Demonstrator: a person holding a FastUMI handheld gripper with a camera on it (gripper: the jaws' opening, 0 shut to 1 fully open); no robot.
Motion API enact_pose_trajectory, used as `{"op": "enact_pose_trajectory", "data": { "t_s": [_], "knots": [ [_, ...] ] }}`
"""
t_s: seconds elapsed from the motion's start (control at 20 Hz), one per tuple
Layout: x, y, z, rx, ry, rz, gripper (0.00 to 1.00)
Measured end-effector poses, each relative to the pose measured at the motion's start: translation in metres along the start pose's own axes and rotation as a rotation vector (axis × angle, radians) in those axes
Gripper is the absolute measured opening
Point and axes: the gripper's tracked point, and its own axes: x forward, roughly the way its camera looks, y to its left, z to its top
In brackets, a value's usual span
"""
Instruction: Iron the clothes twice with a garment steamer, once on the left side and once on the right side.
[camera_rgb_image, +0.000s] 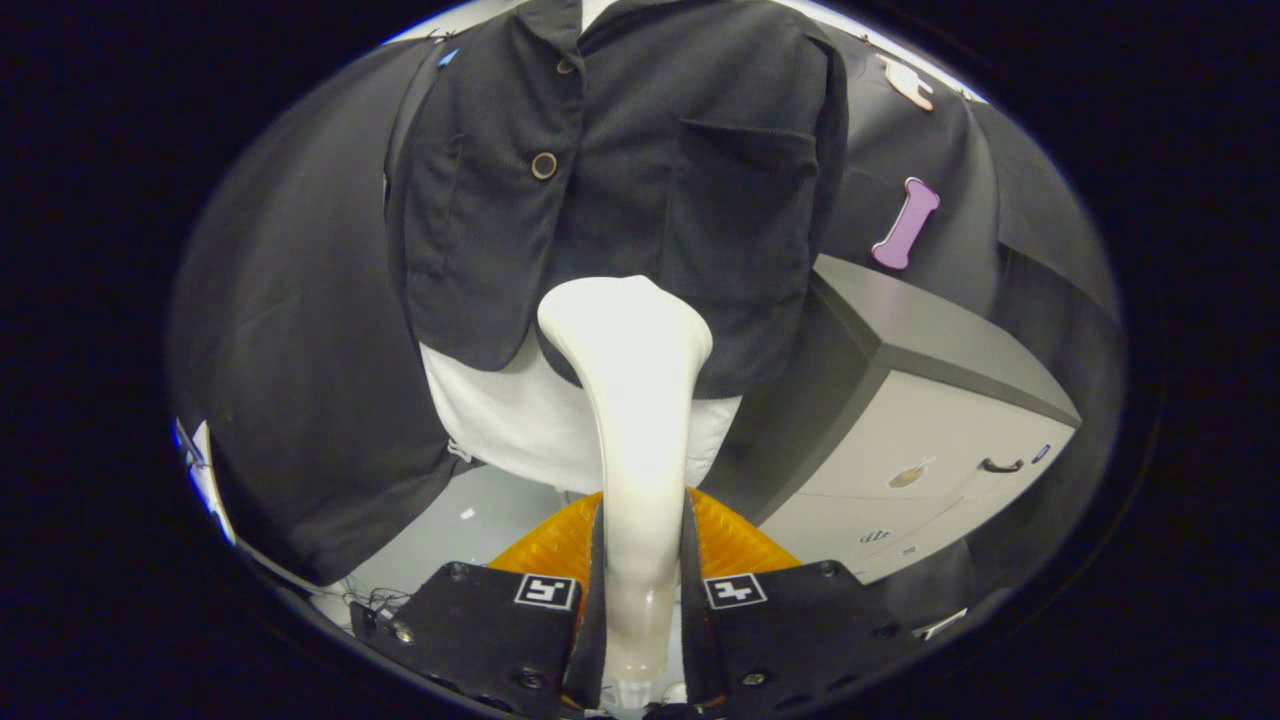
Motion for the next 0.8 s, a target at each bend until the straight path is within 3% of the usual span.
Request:
{"op": "enact_pose_trajectory", "data": {
  "t_s": [0.35,0.8],
  "knots": [
    [-0.011,-0.002,0.018,0.014,-0.023,0.001,0.33],
    [-0.081,-0.021,0.102,0.046,-0.173,-0.001,0.33]
  ]
}}
